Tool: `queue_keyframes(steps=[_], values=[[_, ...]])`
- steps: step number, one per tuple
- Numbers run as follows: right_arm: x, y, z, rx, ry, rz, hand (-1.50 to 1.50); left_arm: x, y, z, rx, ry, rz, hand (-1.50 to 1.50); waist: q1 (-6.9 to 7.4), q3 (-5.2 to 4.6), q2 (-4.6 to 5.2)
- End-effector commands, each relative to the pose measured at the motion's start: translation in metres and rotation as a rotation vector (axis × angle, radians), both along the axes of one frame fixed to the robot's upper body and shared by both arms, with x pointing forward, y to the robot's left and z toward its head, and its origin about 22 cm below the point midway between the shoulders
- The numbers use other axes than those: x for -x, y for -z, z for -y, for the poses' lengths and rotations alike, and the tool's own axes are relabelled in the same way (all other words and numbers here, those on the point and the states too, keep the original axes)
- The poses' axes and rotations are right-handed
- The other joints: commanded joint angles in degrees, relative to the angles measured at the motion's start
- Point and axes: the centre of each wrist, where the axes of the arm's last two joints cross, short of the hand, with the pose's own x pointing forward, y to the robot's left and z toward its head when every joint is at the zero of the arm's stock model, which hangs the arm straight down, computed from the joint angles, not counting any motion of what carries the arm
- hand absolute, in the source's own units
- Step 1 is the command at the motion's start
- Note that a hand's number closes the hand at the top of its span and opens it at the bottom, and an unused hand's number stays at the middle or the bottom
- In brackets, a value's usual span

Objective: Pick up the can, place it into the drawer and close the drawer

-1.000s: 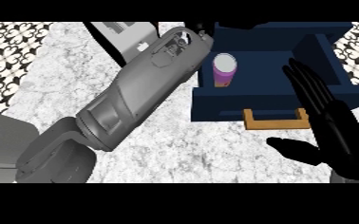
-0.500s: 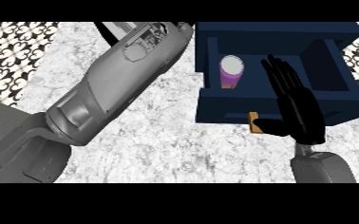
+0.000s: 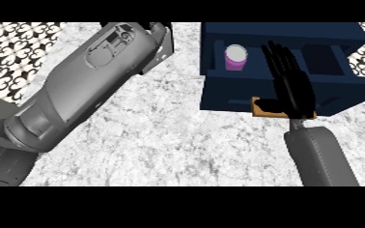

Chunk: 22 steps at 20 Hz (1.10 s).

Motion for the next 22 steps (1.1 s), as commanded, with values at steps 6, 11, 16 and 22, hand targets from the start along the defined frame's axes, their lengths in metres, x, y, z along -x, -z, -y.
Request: queue_keyframes(steps=[6, 11, 16, 22], values=[[-0.016, 0.049, 0.002, 0.05, 0.072, -0.048, -1.5, 0.013, -0.009, -0.042, -0.01, 0.005, -0.025, -1.5, 1.38, 1.16, 0.95], [-0.054, 0.032, -0.007, 0.041, 0.108, 0.028, -1.5, 0.026, 0.011, -0.039, -0.002, 0.026, -0.05, -1.5, 2.02, 1.2, 1.48], [-0.079, 0.018, -0.016, 0.032, 0.12, 0.077, -1.5, 0.033, 0.024, -0.075, -0.014, 0.01, -0.061, -1.5, 1.81, 1.16, 1.72], [-0.1, 0.001, -0.028, 0.022, 0.134, 0.106, -1.5, 0.043, 0.026, -0.077, -0.018, 0.007, -0.073, -1.5, 2.04, 1.19, 1.92]])
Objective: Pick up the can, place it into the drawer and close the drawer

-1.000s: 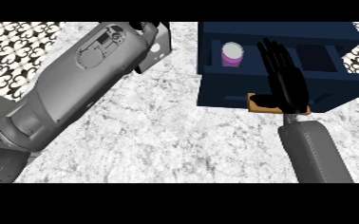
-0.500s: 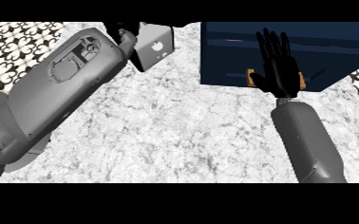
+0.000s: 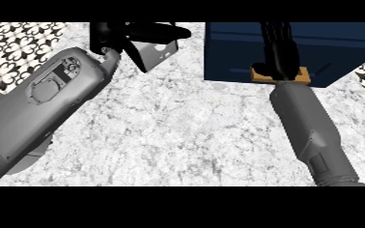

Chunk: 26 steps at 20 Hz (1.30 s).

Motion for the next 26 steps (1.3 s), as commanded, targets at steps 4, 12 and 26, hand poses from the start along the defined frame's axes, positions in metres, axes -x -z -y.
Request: queue_keyframes(steps=[4, 12, 26], values=[[-0.027, -0.026, -0.022, -0.006, 0.02, 0.009, -1.5, 0.01, 0.015, -0.021, 0.008, -0.003, 0.015, -1.5, 0.98, 0.55, 1.57], [-0.048, -0.072, -0.025, -0.034, 0.034, 0.013, -1.5, 0.023, 0.04, -0.028, -0.01, 0.016, -0.008, -1.5, 1.73, 0.54, 2.01], [-0.051, -0.079, -0.047, -0.372, -0.14, 0.067, -1.5, 0.035, 0.049, -0.037, -0.016, 0.017, 0.0, -1.5, 1.43, 0.74, 1.9]])
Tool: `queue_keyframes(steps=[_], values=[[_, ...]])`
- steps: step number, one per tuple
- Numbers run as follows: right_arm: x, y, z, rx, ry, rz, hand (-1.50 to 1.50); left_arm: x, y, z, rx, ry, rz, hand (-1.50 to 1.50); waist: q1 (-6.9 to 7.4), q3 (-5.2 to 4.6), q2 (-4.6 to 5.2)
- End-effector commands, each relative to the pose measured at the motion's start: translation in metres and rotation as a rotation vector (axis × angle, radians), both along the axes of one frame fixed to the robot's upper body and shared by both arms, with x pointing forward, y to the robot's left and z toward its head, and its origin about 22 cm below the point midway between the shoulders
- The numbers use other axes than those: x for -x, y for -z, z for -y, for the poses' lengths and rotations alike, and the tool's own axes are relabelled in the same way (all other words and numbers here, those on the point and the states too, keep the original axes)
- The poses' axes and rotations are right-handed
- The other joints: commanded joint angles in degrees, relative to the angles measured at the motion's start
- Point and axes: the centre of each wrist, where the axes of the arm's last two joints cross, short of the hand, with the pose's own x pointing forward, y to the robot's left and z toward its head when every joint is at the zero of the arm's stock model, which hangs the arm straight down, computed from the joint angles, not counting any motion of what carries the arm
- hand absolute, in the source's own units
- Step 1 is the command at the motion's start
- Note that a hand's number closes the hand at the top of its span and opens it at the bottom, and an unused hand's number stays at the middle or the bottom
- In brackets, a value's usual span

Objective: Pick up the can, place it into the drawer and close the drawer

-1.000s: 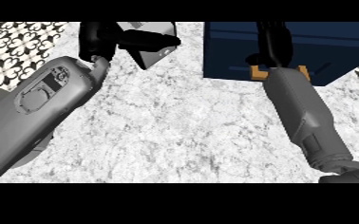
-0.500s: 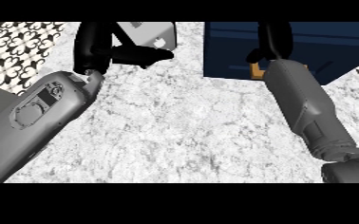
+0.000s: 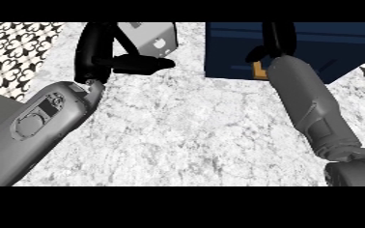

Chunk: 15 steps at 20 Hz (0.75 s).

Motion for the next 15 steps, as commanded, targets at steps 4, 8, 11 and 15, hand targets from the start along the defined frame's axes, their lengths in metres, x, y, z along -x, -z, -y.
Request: queue_keyframes(steps=[4, 8, 11, 15], values=[[-0.014, -0.04, -0.027, -0.342, -0.105, 0.07, -1.5, 0.006, 0.008, -0.013, 0.0, -0.008, -0.016, -1.5, 0.95, -0.02, -0.35], [-0.012, -0.035, -0.041, -0.533, -0.139, 0.075, -1.5, 0.008, 0.01, -0.015, 0.014, -0.025, 0.006, -1.5, 0.19, -0.03, -0.63], [-0.016, -0.049, -0.052, -0.664, -0.183, 0.043, -1.5, 0.011, 0.029, -0.02, 0.008, -0.035, -0.024, -1.5, -0.75, -0.16, -0.75], [-0.018, -0.053, -0.048, -0.665, -0.163, 0.041, -1.5, 0.017, 0.01, -0.034, 0.027, -0.022, -0.016, -1.5, -0.13, -0.2, -0.73]])
